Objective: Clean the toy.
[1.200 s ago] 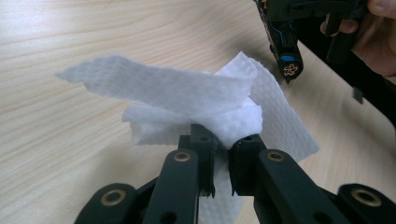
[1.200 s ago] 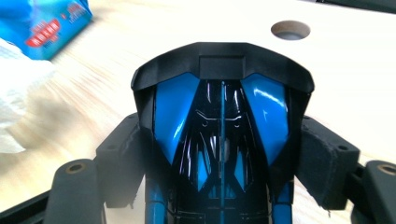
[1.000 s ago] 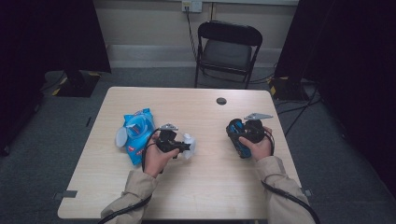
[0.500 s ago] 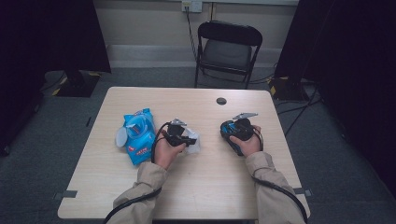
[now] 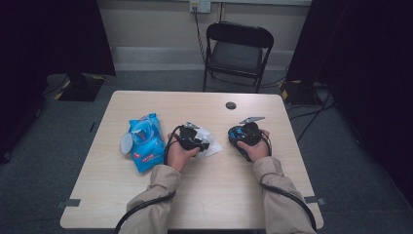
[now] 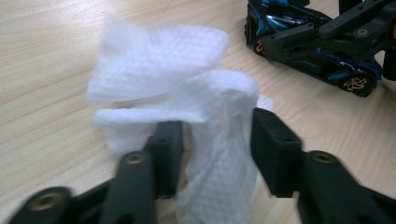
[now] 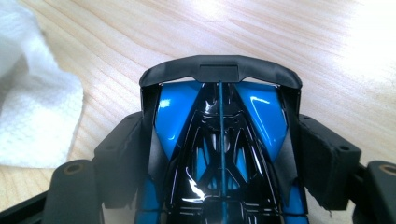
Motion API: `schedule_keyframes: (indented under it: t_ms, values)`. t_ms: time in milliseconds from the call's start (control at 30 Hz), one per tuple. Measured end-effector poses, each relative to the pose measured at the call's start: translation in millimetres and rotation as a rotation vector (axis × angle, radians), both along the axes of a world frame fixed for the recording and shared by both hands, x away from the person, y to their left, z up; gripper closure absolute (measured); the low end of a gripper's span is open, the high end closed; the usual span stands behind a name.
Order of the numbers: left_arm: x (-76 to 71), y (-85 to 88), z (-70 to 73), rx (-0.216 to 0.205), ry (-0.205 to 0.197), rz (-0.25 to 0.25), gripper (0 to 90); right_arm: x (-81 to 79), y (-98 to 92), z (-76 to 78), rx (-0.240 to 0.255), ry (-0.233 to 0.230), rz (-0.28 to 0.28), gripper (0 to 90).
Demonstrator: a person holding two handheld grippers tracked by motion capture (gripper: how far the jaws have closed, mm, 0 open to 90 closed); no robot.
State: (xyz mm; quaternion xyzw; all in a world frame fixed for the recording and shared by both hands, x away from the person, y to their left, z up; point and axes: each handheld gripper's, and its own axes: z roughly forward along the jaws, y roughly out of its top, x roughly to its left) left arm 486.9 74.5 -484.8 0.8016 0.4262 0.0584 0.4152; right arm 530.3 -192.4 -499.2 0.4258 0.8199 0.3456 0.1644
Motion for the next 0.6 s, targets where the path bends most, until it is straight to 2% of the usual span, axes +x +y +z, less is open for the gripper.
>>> schedule_keyframes:
  t_ms: [67, 133, 200, 300, 400, 467, 533, 600]
  values:
    - [-1.7, 0.6, 0.9, -0.009, -0.004, 0.008, 45.9, -0.5, -1.6, 1.0, 0.015, -0.012, 0.003, 21.8]
    - [-3.8, 1.0, 2.0, 0.001, -0.012, 0.001, 43.3, -1.4, -1.8, 4.0, 0.020, -0.027, 0.009, 19.6]
    - [-5.6, 1.8, 3.6, 0.004, -0.026, 0.005, 38.7, -2.9, -1.8, 7.8, 0.000, -0.039, 0.017, 18.8]
    - [-8.7, 4.4, 7.4, 0.005, -0.035, 0.004, 33.1, -5.7, -3.2, 13.2, 0.008, -0.052, 0.021, 18.2]
    - [-12.9, 6.3, 11.6, -0.003, -0.039, 0.006, 31.3, -8.5, -5.0, 16.0, 0.009, -0.044, 0.029, 17.6]
    - [-15.8, 7.2, 14.9, 0.002, -0.046, -0.005, 29.4, -11.8, -7.3, 17.6, 0.039, -0.041, 0.028, 17.6]
    - [-17.8, 7.8, 17.6, 0.006, -0.054, -0.010, 28.6, -14.7, -9.8, 19.5, 0.045, -0.041, 0.025, 17.2]
    - [-19.8, 8.2, 19.9, -0.008, -0.047, -0.016, 27.0, -17.4, -12.7, 21.4, 0.050, -0.044, 0.022, 16.8]
